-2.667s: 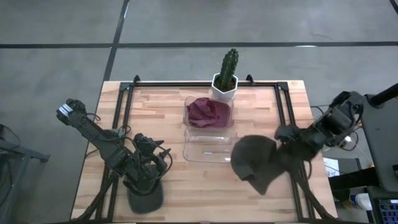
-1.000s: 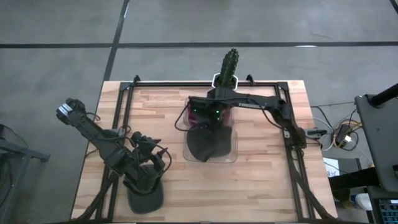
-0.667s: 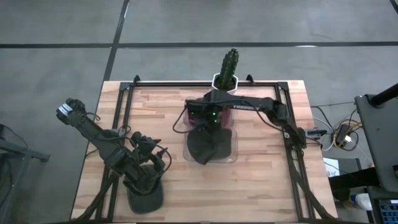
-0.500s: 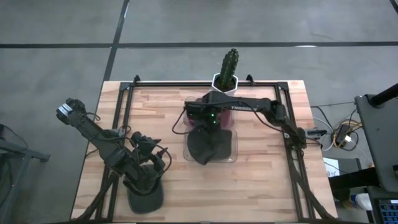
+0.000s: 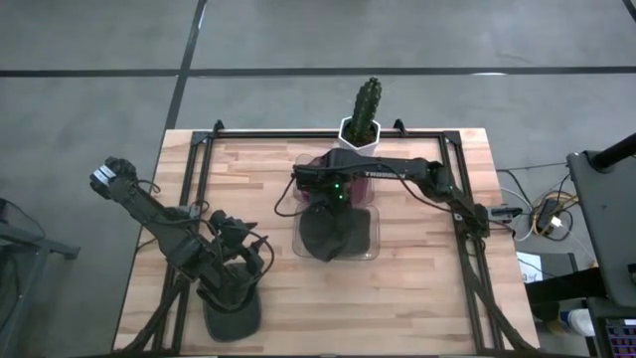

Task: Pick & Place hat
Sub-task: Put the right black cap into the bottom transparent bin, then put the black cap into the bottom transparent bin

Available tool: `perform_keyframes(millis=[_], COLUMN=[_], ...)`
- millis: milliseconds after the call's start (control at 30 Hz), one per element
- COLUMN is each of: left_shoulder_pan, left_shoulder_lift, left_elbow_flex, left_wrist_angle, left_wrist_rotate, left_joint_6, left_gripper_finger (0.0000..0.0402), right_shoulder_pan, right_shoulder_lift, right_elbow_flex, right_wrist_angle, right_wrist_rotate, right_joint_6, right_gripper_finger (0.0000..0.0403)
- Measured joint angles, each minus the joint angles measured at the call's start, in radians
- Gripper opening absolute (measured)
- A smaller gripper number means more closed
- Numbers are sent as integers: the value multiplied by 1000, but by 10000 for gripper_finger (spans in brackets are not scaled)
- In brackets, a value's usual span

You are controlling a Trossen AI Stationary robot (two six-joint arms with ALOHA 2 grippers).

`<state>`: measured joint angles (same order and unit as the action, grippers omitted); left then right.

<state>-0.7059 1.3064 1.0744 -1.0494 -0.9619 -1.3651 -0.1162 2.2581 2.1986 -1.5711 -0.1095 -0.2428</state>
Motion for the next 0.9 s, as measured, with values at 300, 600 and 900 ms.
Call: perform_keyframes(millis=[300,600,900], left_shoulder_pan=[0,0,-3], left_shoulder_lift=[0,0,0], left_elbow_flex=[0,-2,-2], left_wrist_angle=[-8,-9,-23], left_wrist_rotate=[0,5,245], left_joint_6=[1,2,-22], left_gripper_finger=[218,218,218], right_shoulder_pan=[0,5,76], right_shoulder_lift=[0,-72,-295], right_elbow_flex=[-2,0,-1], right_wrist_angle=[0,0,0], right_wrist_rotate=[3,6,3], right_joint_6=[0,84,144], right_gripper_finger=[121,143,114])
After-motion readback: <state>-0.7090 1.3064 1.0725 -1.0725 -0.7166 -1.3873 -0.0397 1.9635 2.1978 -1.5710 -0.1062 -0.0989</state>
